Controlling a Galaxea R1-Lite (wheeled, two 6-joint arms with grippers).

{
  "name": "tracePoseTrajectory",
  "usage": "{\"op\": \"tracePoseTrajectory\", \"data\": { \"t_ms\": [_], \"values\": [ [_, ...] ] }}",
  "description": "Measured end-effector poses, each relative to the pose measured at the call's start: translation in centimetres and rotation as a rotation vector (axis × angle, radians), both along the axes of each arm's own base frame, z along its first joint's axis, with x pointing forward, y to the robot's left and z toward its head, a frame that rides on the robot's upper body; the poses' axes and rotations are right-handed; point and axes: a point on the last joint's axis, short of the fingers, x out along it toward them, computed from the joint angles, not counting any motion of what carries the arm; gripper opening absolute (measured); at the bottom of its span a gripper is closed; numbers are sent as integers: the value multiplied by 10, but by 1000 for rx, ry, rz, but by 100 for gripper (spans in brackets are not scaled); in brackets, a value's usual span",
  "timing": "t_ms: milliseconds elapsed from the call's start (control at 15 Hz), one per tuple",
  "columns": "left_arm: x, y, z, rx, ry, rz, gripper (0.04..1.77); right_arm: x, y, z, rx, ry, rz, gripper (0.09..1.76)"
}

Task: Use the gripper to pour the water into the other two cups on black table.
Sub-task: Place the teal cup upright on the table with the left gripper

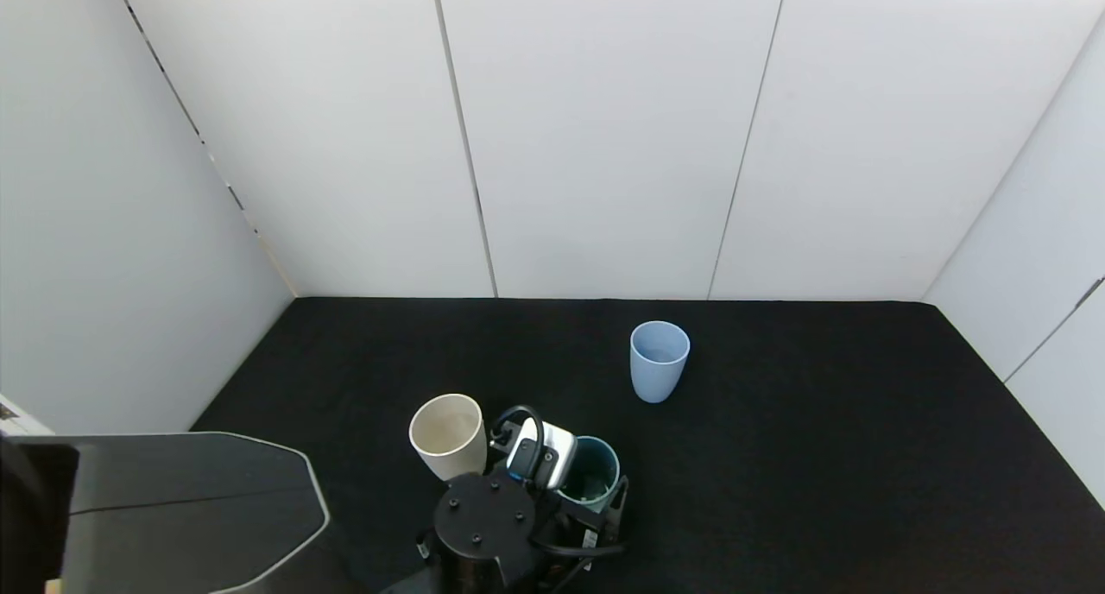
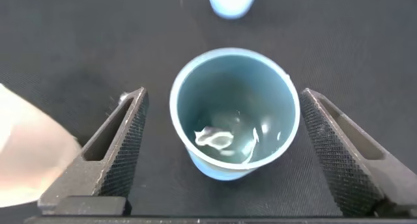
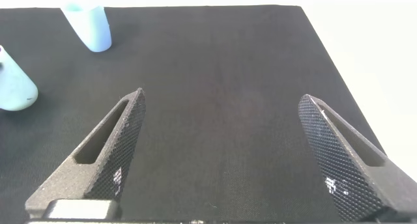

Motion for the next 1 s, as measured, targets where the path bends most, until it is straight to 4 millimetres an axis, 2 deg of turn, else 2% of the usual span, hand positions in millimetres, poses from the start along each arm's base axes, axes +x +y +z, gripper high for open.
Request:
{"op": "tracePoseTrajectory", "data": {
  "t_ms": [267,467,733,1000],
  "values": [
    [-6,15,27,12,-25,8,167,0,0,0,0,0,0,171],
    [-14,31,56,19,-29,30,168,0,0,0,0,0,-1,171],
    [-34,60,92,-7,-62,89,169,0,0,0,0,0,-1,171],
    [-57,89,112,-24,-85,145,170,0,0,0,0,0,0,171]
  ]
}}
